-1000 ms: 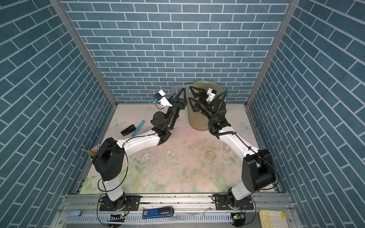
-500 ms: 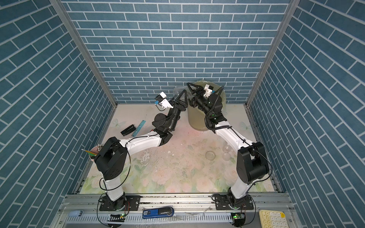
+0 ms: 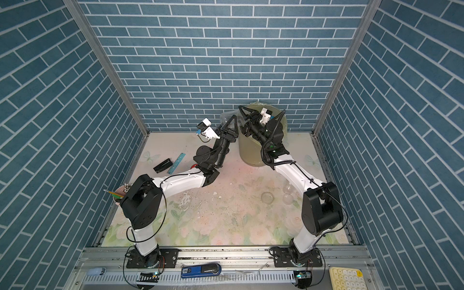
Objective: Empty moldy rice from jars
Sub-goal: Place the jar at the center of the board.
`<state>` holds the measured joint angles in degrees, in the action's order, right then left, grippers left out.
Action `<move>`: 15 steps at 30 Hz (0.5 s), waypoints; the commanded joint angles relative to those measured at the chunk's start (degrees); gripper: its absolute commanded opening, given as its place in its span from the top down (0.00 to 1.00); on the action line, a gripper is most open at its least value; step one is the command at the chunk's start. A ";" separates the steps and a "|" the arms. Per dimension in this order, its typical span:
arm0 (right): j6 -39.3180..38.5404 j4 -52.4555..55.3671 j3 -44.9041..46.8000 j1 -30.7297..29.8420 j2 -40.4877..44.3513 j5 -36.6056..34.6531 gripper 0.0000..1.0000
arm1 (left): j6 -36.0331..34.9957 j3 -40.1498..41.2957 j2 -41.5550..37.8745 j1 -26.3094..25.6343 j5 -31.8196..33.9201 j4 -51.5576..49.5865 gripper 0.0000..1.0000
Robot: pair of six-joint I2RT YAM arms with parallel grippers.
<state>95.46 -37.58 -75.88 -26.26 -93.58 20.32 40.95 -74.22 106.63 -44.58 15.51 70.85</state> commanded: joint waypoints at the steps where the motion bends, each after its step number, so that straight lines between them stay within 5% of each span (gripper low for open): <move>1: -8.67 3.75 1.08 -0.76 3.27 -0.29 0.73 | -2.62 0.09 0.43 -0.25 -2.31 0.81 0.23; 8: -14.65 7.51 0.79 -0.72 4.93 -1.85 0.81 | -6.15 1.91 -2.01 -0.95 -1.22 -0.74 0.03; 15: -22.26 13.91 -2.81 -0.46 5.45 -1.03 0.84 | -7.28 5.47 -4.90 -0.95 -1.10 -2.32 0.00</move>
<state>80.23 -26.74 -75.85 -26.63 -90.59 19.35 35.88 -70.08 104.99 -45.23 14.98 68.47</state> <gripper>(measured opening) 0.621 0.995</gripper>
